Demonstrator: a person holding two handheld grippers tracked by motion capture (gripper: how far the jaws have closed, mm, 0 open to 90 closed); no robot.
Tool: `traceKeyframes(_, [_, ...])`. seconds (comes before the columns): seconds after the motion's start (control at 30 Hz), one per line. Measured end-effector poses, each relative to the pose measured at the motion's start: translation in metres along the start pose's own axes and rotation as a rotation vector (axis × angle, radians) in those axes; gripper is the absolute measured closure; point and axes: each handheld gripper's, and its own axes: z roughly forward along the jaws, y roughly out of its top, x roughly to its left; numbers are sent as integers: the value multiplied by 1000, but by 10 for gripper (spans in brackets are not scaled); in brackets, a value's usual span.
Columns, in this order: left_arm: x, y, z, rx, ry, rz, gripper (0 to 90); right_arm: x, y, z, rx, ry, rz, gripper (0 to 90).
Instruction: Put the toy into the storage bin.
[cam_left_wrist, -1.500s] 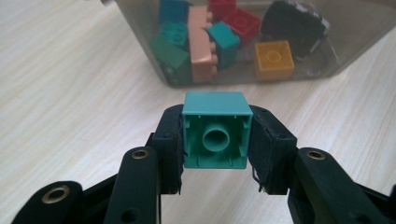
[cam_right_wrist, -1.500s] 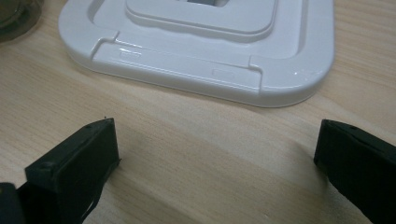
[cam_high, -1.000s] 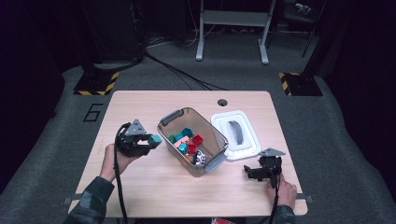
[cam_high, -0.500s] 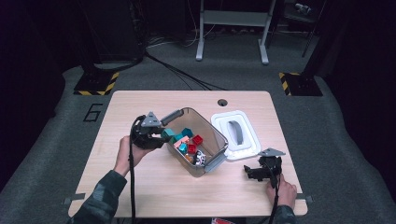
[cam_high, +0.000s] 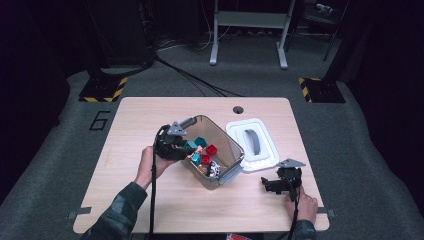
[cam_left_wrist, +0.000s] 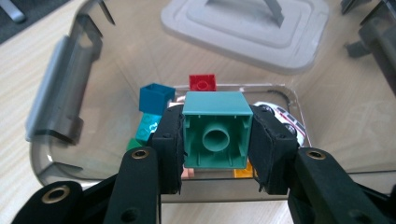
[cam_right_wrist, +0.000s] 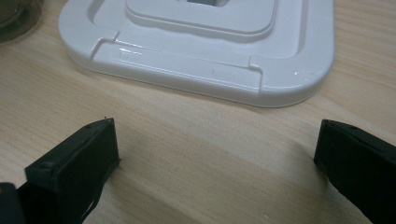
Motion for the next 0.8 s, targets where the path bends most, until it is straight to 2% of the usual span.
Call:
traceKeyframes(0.17, [0, -3, 4, 26, -20, -14, 587, 0, 0, 0, 0, -1, 0, 0])
traceKeyframes(0.4, [1, -3, 2, 24, -39, -20, 580, 0, 0, 0, -5, -2, 1, 0])
traceKeyframes(0.5, [1, -4, 0, 19, -35, -29, 469, 0, 0, 0, -4, -2, 0, 0])
traceKeyframes(0.63, [1, -7, -8, -15, -23, -47, 312, 0, 0, 0, -4, -2, 0, 0])
traceKeyframes(0.8, [2, -16, -23, -47, 10, -54, 200, 0, 0, 0, -4, -2, 0, 0])
